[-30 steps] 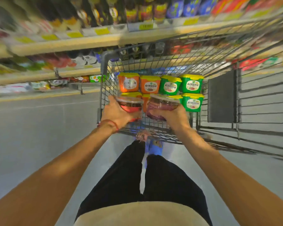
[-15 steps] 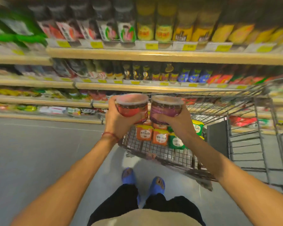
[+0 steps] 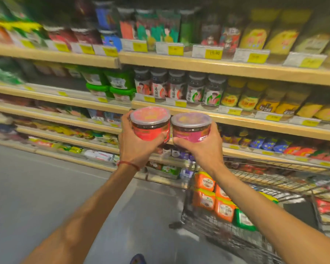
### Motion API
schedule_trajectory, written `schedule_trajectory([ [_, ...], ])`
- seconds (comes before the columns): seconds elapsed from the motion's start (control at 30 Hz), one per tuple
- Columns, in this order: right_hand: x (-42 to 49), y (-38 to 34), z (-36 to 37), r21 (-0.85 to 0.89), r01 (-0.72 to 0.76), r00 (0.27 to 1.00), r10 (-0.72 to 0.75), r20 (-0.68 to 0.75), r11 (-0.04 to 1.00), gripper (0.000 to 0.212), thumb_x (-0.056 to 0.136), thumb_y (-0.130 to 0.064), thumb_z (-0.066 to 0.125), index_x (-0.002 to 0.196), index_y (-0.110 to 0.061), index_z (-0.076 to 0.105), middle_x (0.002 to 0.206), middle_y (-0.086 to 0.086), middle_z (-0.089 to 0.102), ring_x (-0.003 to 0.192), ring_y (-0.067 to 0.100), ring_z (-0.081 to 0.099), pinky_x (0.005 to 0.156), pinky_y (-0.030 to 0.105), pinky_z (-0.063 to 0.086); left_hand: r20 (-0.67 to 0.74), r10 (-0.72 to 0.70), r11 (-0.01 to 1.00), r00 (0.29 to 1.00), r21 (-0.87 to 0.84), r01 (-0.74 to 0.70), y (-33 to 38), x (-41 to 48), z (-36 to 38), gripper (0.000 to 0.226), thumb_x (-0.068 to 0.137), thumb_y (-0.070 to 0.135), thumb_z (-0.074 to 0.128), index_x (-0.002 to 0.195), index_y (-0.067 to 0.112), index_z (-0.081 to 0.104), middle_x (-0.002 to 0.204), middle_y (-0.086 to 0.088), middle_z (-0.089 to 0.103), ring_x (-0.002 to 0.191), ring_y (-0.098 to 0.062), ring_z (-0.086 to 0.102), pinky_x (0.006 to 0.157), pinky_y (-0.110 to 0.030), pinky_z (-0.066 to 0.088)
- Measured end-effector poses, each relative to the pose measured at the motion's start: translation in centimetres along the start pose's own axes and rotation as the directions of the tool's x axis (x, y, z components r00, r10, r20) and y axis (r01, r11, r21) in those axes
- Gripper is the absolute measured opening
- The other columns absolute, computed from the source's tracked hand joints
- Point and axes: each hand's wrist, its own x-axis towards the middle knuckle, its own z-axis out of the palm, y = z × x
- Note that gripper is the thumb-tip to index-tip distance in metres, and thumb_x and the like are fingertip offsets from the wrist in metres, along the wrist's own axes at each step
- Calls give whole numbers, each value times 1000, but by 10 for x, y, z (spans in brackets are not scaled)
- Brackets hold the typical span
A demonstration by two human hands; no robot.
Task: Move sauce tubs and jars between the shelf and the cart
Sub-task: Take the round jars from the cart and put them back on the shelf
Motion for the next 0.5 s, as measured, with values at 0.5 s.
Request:
schedule_trajectory([
  [0.5, 12, -107, 225, 151, 213, 977, -213, -18, 965, 104, 50, -57, 98, 138, -27, 52, 129, -6, 66, 115, 9, 67, 95, 35, 61, -174, 120, 993, 977, 5, -121, -52, 131, -204, 104, 53, 63, 85, 140, 30, 39, 124, 7, 58, 111, -15, 62, 93, -44, 58],
])
